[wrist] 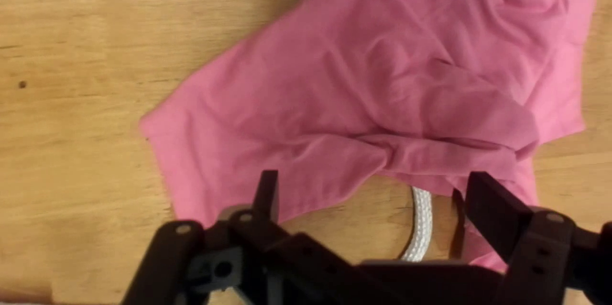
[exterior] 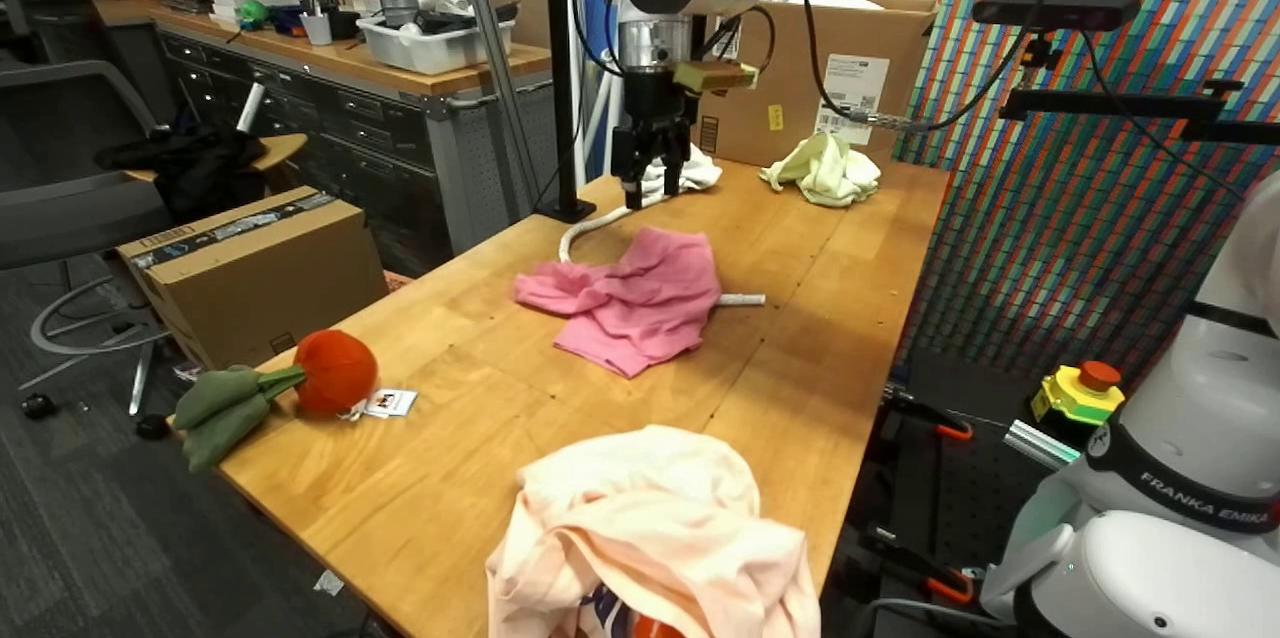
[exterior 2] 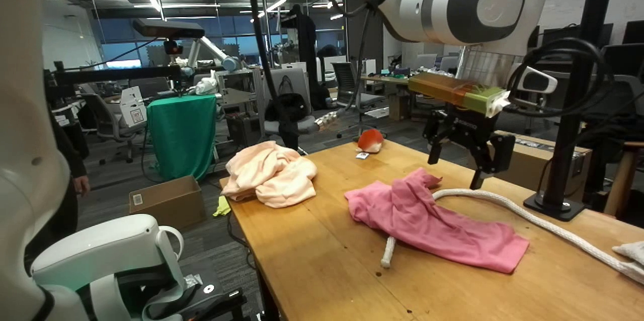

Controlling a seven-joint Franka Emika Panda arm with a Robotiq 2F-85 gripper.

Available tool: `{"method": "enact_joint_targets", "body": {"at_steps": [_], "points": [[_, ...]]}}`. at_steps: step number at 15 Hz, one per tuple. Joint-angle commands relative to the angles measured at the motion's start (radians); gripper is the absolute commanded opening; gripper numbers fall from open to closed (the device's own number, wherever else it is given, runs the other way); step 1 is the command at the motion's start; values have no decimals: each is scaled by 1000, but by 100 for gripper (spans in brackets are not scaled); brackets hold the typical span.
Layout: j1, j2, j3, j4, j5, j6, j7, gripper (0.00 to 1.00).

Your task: Pick up the cloths and put them around the table.

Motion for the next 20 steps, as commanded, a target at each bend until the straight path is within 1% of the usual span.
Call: {"method": "enact_joint_targets", "body": {"at_steps": [1, 4, 7, 12, 16, 20], "points": [[0, -85, 4, -139, 105, 98, 2, 100], [1, -108, 3, -204, 165, 140, -9, 100], [9, -119, 2, -253, 181, 175, -8, 100], [28, -120, -3, -300, 130, 237, 20, 100], [47, -109, -14, -325, 36, 348, 87, 100], [53, -98, -19, -335, -37, 379, 151, 100]]}}
